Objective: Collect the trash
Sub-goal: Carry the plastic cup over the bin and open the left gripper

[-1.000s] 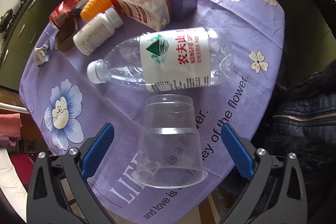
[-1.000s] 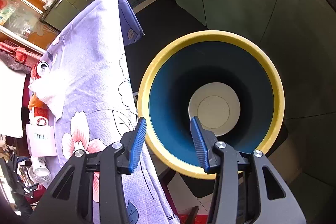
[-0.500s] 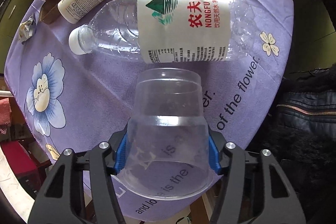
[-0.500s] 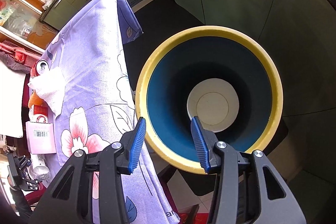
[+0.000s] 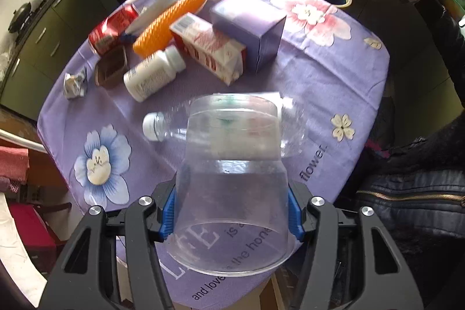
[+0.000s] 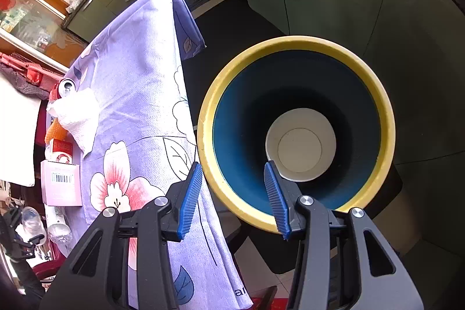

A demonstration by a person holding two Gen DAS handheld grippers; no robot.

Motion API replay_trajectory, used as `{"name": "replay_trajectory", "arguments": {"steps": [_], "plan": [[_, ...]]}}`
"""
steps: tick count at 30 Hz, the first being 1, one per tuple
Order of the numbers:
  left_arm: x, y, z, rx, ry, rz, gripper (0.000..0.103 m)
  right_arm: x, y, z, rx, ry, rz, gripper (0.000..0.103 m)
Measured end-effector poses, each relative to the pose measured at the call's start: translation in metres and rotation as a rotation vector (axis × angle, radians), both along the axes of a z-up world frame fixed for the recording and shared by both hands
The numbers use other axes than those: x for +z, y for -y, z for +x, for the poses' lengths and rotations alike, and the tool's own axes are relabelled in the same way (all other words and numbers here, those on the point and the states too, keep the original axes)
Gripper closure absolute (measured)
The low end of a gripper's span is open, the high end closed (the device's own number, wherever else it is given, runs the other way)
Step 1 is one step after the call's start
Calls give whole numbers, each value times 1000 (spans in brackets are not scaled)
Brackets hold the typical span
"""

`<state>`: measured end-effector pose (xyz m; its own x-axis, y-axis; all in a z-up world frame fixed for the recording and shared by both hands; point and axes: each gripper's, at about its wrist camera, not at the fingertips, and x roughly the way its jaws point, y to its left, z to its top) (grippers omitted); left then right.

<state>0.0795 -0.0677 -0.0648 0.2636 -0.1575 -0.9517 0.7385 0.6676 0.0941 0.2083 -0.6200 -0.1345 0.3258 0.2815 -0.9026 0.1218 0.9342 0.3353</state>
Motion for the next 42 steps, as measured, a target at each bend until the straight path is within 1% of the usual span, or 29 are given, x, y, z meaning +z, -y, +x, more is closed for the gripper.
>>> {"name": "replay_trajectory", "arguments": {"steps": [3,6,9,11,15,17,20,23,25,27,29,30,32,34,37,40,42], "plan": [[27,40,7,-47,34,-57,46,4,8,-11,-16,22,4,58],[44,92,29,-110,39,-129,46,7,21,-25,-35,45,5,58],[48,154,52,-161,20,-176,46,9,37,-40,-62,65,-6,58],[44,202,66,-188,7,-180,46,9,50,-52,-81,76,-6,58],[25,289,97,-222,-53,-182,46,7,78,-72,-119,83,-13,58],[11,342,111,-243,-95,-179,46,5,90,-82,-138,85,-8,58],[-17,405,130,-248,-142,-168,46,-1,108,-95,-164,82,2,58],[-48,455,142,-239,-169,-133,46,-4,119,-105,-181,77,12,58],[-70,481,150,-215,-171,-104,45,-5,127,-111,-195,74,22,58],[-88,496,157,-188,-177,-76,41,-5,132,-117,-204,76,20,57],[-98,506,161,-167,-181,-59,39,-1,132,-122,-207,80,14,54],[-101,509,162,-165,-174,-45,38,0,132,-124,-209,82,11,54],[-97,506,162,-152,-158,-50,34,4,132,-127,-208,92,4,54],[-85,498,161,-145,-161,-77,33,8,128,-124,-203,100,-4,54],[-57,474,156,-134,-144,-125,30,12,123,-122,-189,115,-10,54],[-16,434,142,-121,-121,-221,29,15,107,-117,-150,129,-4,54],[14,396,132,-104,-80,-288,25,15,91,-111,-112,134,-2,54]]}}
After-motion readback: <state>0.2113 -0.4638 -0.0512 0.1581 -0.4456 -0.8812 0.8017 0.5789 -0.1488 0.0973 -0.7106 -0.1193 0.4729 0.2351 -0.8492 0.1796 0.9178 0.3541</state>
